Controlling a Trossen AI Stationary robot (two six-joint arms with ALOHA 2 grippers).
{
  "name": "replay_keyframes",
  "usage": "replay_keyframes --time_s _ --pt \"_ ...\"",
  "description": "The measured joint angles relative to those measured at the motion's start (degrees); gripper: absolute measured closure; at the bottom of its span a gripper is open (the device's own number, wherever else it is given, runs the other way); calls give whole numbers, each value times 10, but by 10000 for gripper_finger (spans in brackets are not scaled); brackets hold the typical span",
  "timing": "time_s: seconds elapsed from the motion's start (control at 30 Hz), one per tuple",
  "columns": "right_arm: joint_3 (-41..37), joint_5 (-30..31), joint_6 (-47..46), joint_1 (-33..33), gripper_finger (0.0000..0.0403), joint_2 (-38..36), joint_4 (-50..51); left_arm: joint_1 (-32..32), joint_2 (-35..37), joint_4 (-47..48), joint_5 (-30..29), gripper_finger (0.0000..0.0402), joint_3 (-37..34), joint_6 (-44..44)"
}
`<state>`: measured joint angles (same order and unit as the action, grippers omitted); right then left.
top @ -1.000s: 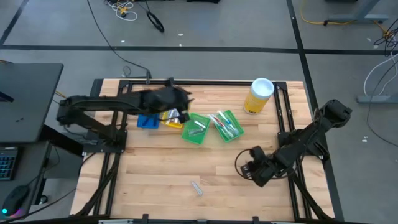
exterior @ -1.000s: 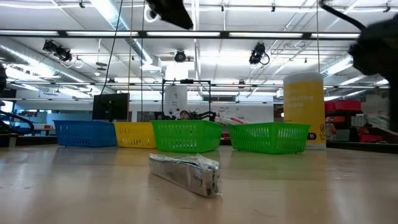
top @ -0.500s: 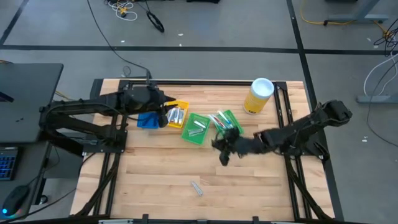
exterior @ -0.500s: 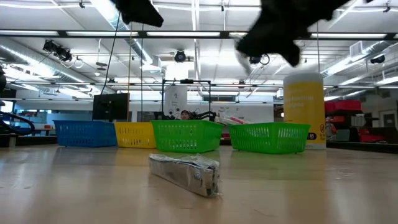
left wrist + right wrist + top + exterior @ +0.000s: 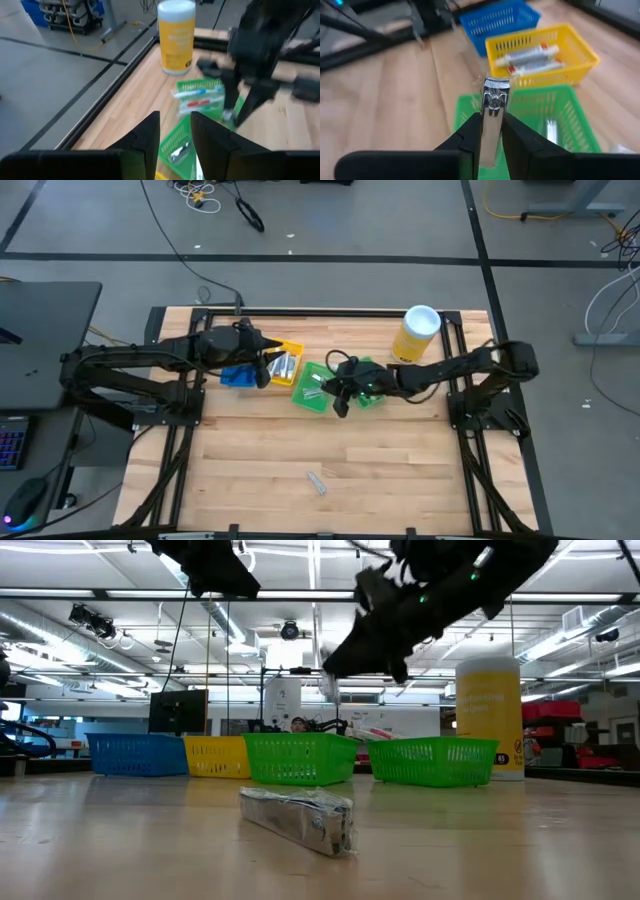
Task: Pick & Place Travel size toiletries
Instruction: Put the silver nail cutter into the left green bin
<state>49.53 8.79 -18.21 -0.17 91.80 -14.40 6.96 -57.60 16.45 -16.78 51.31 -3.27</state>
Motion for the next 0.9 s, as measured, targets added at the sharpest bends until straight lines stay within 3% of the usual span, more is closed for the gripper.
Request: replay_keyframes --time_s 0.17,0.47,0.9 --pt "15 -29 22 -21 336 60 1 0 0 -15 -1 284 0 5" --pt "20 -7 28 -33 330 129 -9 0 0 -20 -1 284 0 6" --pt "20 -30 27 -33 234 132 -42 0 0 -19 -1 284 0 12"
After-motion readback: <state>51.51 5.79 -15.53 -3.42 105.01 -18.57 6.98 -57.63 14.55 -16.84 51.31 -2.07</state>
